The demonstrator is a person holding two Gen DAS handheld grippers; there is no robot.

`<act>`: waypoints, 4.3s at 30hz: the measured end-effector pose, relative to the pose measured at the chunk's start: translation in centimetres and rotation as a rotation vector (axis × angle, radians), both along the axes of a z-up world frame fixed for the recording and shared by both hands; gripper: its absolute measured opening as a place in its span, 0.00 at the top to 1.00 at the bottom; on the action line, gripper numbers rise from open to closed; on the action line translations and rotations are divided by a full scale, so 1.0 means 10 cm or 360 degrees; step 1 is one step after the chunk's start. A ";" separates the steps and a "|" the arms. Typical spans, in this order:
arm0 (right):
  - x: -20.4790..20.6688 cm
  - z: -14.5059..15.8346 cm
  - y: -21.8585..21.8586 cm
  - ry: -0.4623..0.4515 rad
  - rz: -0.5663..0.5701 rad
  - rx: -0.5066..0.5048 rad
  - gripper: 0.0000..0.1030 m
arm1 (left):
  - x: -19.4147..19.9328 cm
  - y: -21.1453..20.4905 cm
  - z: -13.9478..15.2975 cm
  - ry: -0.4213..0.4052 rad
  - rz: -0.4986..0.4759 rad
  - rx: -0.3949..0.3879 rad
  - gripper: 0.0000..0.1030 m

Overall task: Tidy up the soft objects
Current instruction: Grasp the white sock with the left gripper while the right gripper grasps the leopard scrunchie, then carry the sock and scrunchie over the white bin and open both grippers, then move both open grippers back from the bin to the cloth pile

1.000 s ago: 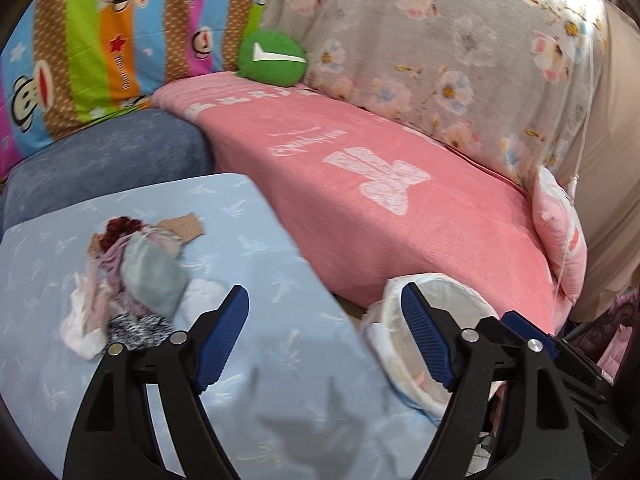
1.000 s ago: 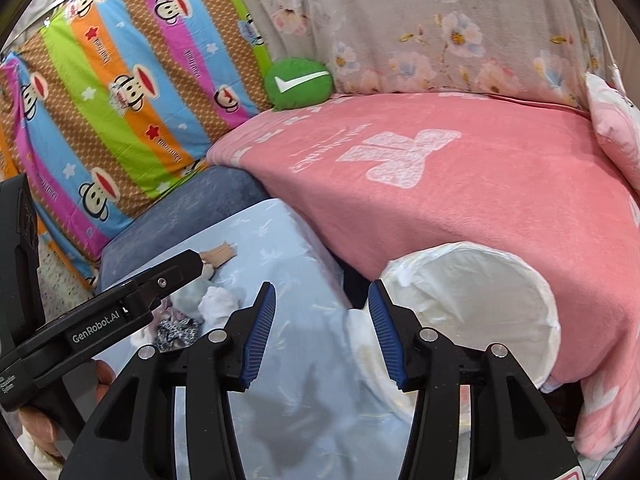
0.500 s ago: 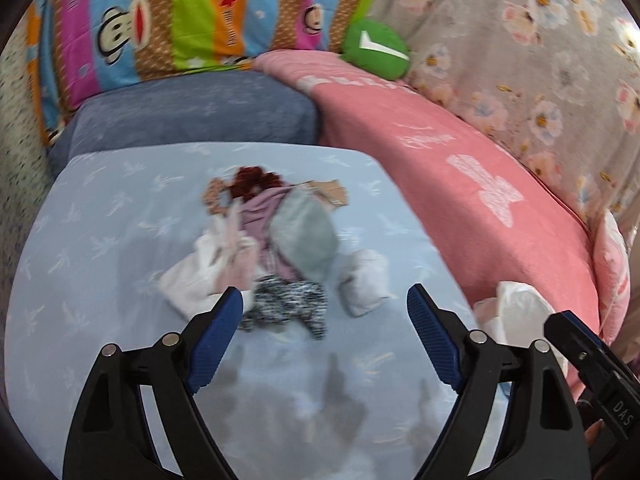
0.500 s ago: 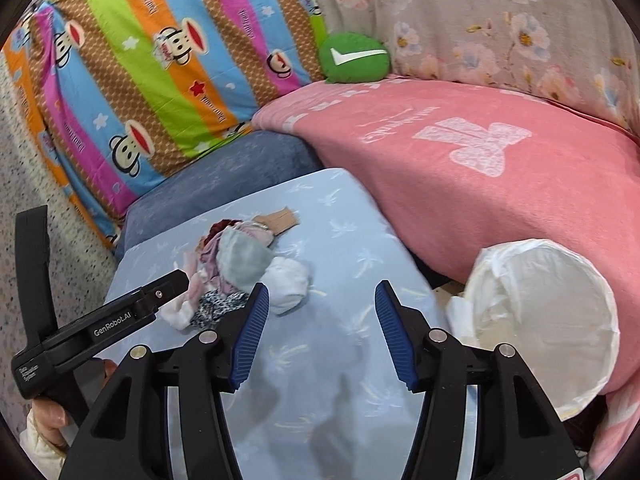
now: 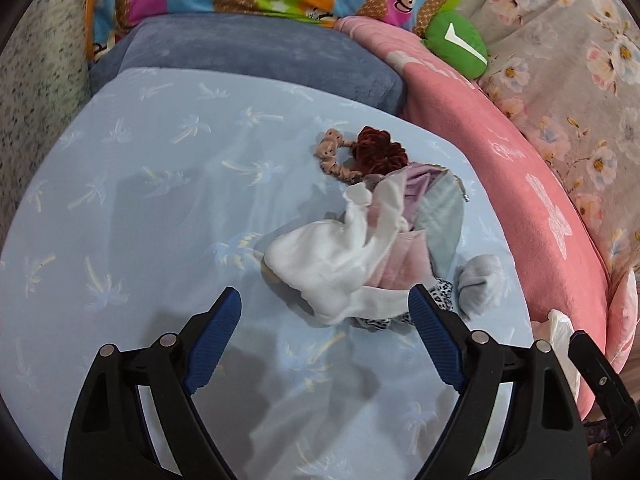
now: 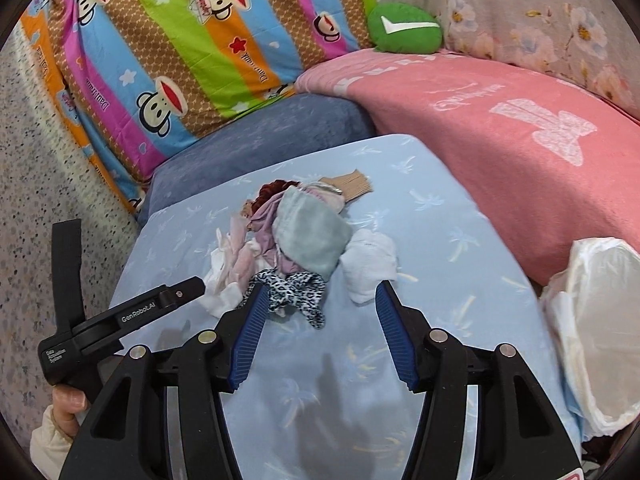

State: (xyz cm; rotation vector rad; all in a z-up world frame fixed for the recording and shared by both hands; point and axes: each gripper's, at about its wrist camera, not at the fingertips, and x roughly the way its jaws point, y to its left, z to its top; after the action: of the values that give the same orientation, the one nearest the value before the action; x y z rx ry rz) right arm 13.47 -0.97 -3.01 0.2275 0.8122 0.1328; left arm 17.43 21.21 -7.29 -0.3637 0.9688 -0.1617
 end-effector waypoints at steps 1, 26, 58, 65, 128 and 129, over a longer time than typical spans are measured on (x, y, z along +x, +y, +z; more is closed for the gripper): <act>0.04 -0.03 0.04 0.0010 0.0010 0.0003 0.46 | 0.03 0.02 -0.03 0.0016 -0.0003 -0.0015 0.22; 0.70 -0.69 0.66 0.0202 0.0204 -0.0002 0.77 | 0.16 0.13 -0.15 0.0047 -0.0189 -0.0048 0.89; 0.14 0.28 0.20 -0.0095 0.0104 0.0105 0.99 | -0.13 -0.24 0.72 -0.0311 -0.0283 0.0027 0.89; -0.08 0.61 -0.21 -0.0225 -0.0016 0.0105 0.99 | -0.21 -0.62 0.92 -0.0400 -0.0407 0.0027 0.89; -1.54 0.40 -3.00 -0.0237 -0.0825 0.0165 0.72 | -1.01 -3.56 0.84 -0.0413 -0.1253 0.0163 0.47; -1.53 0.40 -2.99 -0.0237 -0.0822 0.0165 0.71 | -1.01 -3.55 0.85 -0.0415 -0.1249 0.0163 0.47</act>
State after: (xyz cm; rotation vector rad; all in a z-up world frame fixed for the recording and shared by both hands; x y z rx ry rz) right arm -1.88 -30.86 1.01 0.5115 0.5780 -0.2920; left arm 7.35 -14.30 1.17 0.1493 0.8134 -0.8476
